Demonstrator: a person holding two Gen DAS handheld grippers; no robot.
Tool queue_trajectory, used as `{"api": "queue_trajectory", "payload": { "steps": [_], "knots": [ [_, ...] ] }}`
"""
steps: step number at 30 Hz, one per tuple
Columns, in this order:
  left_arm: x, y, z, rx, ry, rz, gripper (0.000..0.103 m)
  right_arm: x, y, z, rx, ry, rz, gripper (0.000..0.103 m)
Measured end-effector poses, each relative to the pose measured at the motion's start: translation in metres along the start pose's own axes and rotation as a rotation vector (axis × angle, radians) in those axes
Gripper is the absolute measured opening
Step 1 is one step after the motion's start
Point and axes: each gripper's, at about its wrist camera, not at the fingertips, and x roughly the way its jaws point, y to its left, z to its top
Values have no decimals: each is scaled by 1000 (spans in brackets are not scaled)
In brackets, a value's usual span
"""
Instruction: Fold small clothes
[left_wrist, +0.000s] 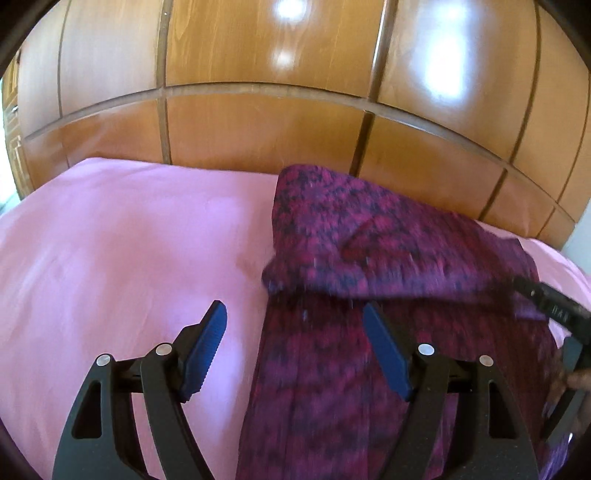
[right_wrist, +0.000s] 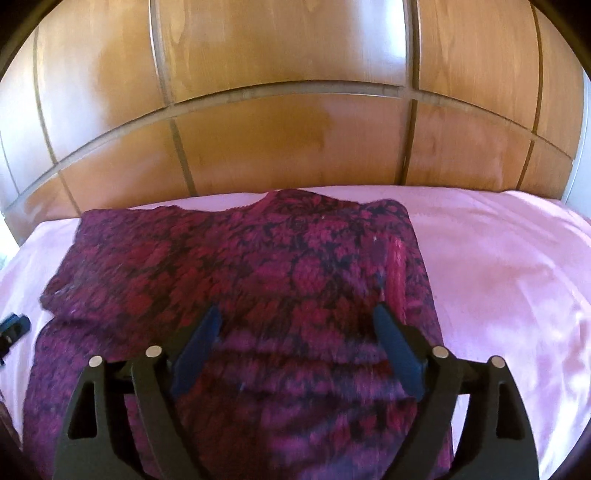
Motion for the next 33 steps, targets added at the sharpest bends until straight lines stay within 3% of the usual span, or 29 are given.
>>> {"api": "queue_trajectory", "payload": {
  "steps": [8,16,26,30,33],
  "knots": [
    [-28,9,-39,-17,36,-27,75,-33,-4,-38,-66,71,-32,93],
    [-50,14,-68,-12,55,-33,75,-57,-20,-78,-52,128,-10,93],
    [-66,29,-99,-32,100,-67,75,-96,-37,-111,-21,120,17,93],
    [-79,42,-115,-35,128,-114,65,-115,-49,-130,14,139,66,91],
    [-90,54,-128,-43,167,-177,51,-127,-57,-145,70,185,132,75]
  ]
}}
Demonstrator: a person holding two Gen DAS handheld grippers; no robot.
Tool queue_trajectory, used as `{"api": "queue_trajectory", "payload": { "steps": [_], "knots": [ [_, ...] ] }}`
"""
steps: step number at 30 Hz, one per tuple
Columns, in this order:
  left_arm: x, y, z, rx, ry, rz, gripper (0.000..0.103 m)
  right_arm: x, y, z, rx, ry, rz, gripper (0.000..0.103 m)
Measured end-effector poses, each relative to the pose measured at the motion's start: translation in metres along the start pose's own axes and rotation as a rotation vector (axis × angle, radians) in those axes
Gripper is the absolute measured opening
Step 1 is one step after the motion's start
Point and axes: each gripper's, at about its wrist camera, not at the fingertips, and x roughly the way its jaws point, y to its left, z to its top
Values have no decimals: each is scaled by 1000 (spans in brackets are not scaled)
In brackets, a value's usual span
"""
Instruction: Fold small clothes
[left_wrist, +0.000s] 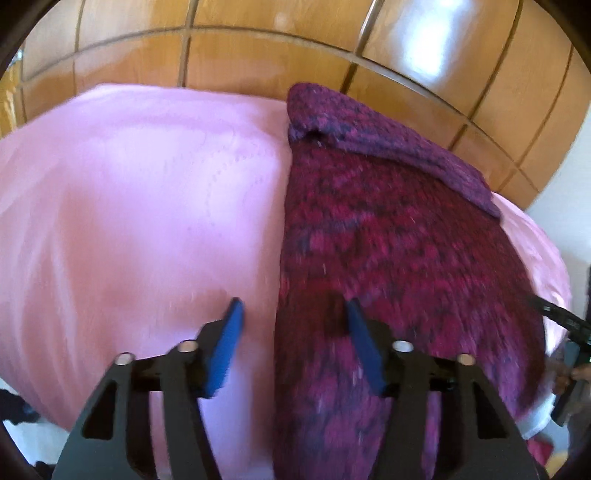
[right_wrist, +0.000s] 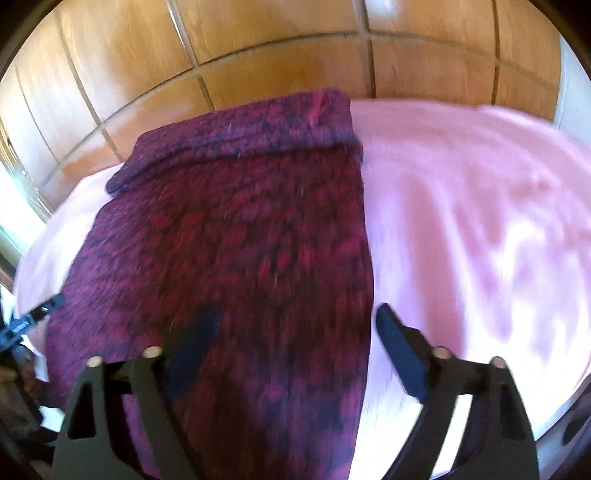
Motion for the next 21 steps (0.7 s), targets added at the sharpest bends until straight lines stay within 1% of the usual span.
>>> {"api": "queue_trajectory", "payload": {
  "steps": [2,5,9,11,12,13,14,15,16,19,21],
  "knots": [
    [-11,5,-11,8,4,-16,51,-7,-4,-14,21,28,25,62],
    [-24,10,-25,18,28,-32,51,-20,-6,-34,39,57,46,50],
    [-32,10,-43,11,89,-79,51,-31,-7,-59,79,115,77,47],
    [-31,6,-51,29,122,-97,35,-30,-7,-72,104,161,110,42],
    [-31,2,-55,49,137,-102,23,-30,-4,-77,98,178,117,39],
    [-32,-1,-58,66,137,-98,18,-29,-2,-80,90,190,120,32],
    [-37,-3,-57,78,127,-113,16,-29,0,-81,90,198,131,23],
    [-40,-3,-55,77,123,-129,14,-32,1,-78,94,197,148,21],
    [-44,-2,-51,71,116,-148,12,-39,3,-73,92,185,174,19],
    [-60,0,-33,43,78,-246,11,-63,12,-53,81,117,253,18],
    [-67,-2,-17,28,41,-307,10,-71,15,-40,88,74,294,18]
  ]
}}
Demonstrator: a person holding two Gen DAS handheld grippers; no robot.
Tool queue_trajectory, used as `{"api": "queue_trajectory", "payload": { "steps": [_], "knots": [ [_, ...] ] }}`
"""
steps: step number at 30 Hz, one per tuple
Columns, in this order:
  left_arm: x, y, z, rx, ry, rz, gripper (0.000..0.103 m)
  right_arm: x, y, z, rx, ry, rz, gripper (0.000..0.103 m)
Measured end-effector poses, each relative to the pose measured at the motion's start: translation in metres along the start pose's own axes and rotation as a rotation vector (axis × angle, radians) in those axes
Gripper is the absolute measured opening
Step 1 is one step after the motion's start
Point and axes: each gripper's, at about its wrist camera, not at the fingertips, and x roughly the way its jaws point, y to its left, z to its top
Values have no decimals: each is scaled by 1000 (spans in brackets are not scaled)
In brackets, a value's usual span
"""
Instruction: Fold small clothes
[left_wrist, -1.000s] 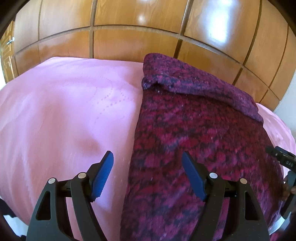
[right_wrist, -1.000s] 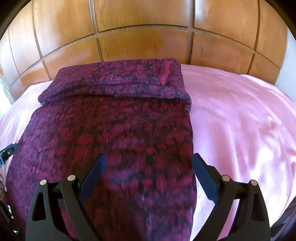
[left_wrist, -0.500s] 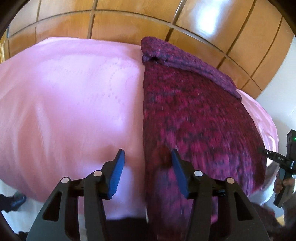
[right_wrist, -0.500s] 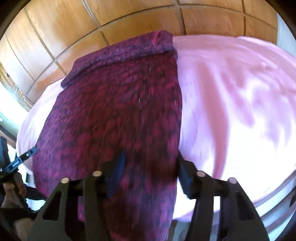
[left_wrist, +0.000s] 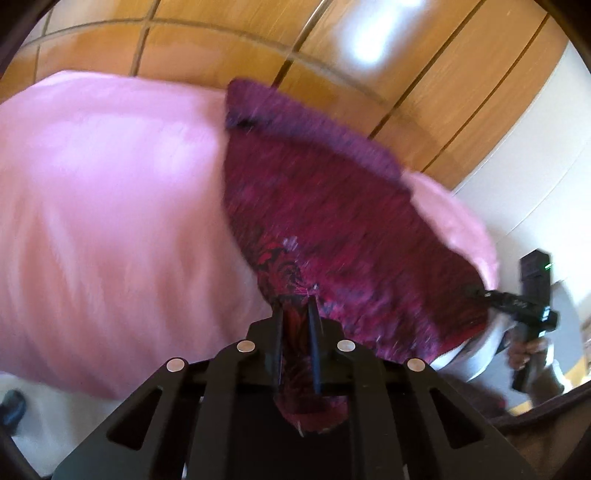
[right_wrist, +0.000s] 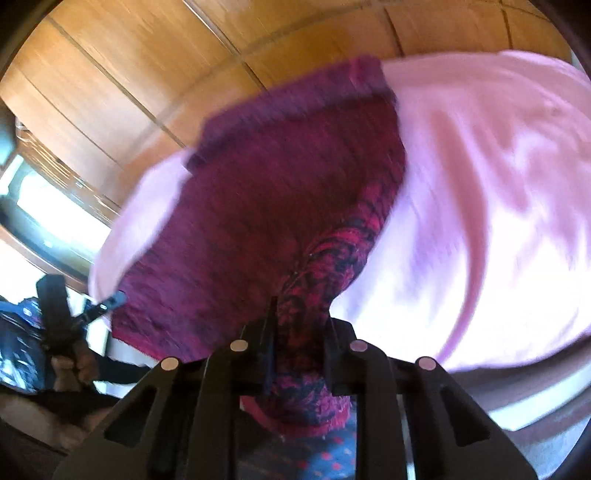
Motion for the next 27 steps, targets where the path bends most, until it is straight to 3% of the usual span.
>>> {"api": "queue_trajectory", "payload": {
  "steps": [4,6,13,20,21,22,24,27],
  "knots": [
    [7,-1,42,-35,-81,-111,10,1,3,35,31,-92,64,18],
    [18,0,60,-45,-106,-127,10,7,-1,53,51,-130,68,17],
    [84,24,129,-145,-113,-78,9,36,-25,105,150,-168,26,17],
    [125,48,161,-243,-51,-14,12,65,-52,131,260,-124,-24,18],
    [123,50,162,-250,-63,12,24,66,-55,133,276,-124,-13,22],
    [120,53,163,-262,-81,27,50,65,-58,132,294,-123,16,32],
    [106,70,163,-357,-147,7,72,56,-64,131,340,-145,101,50],
    [88,84,158,-363,-197,46,72,40,-69,131,375,-211,175,84]
  ]
}}
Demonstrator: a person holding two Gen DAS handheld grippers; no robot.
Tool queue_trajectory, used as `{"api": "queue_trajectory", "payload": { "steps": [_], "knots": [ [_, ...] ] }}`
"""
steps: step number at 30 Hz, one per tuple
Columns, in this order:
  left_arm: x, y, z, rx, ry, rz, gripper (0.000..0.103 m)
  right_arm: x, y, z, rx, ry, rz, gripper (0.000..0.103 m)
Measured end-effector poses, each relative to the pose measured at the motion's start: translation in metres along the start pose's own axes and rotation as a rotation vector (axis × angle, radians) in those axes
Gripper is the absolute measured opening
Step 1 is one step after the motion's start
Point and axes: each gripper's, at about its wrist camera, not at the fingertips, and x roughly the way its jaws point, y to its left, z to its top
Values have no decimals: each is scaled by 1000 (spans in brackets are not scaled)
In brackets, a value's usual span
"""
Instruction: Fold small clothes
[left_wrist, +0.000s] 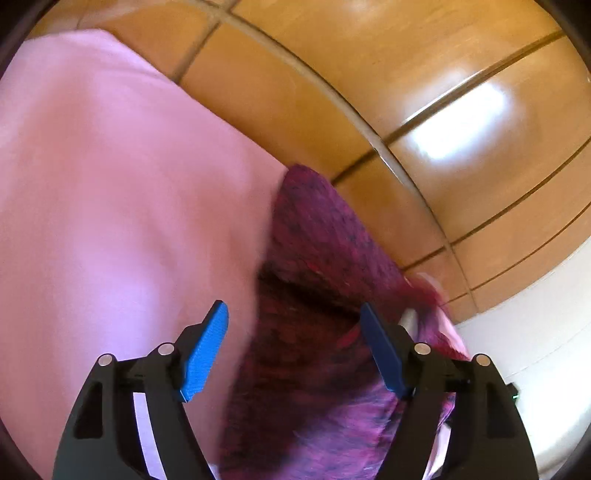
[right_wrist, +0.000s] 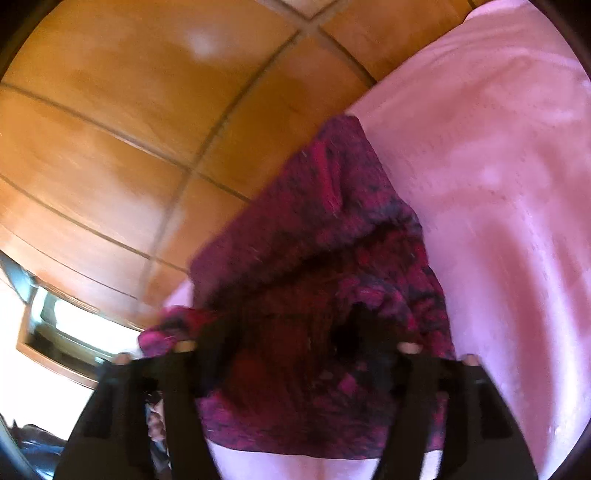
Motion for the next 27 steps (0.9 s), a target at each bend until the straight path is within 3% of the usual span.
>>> {"api": "queue_trajectory", "payload": {
  "steps": [1,3,7,9,11,12,14,15,19,22,27],
  "knots": [
    [-6,1,-2,27,-14,16,72,-6,2,1,-2,-29,-9,94],
    [-19,5,-13,91,-13,-10,74,-23,4,0,-47,-74,-28,95],
    [-27,14,-50,188,67,-53,78,-46,0,-18,-140,-60,-98,93],
    [-22,15,-69,235,123,-45,78,-48,-1,-37,-215,-7,-171,82],
    [-16,16,-81,238,151,-56,78,-39,-6,-50,-261,34,-225,61],
    [-15,14,-84,237,150,-63,78,-33,-8,-54,-281,40,-250,58],
    [-8,9,-86,243,158,-73,71,-27,-10,-60,-328,21,-309,48],
    [-5,8,-85,241,171,-80,58,-27,-9,-62,-335,17,-318,46],
    [0,6,-81,236,185,-52,28,-29,-7,-65,-360,8,-354,20],
    [-9,6,-81,226,183,-52,20,-34,0,-70,-385,9,-361,14],
    [-29,5,-89,229,187,-71,11,-42,6,-70,-355,19,-330,12]
  ]
}}
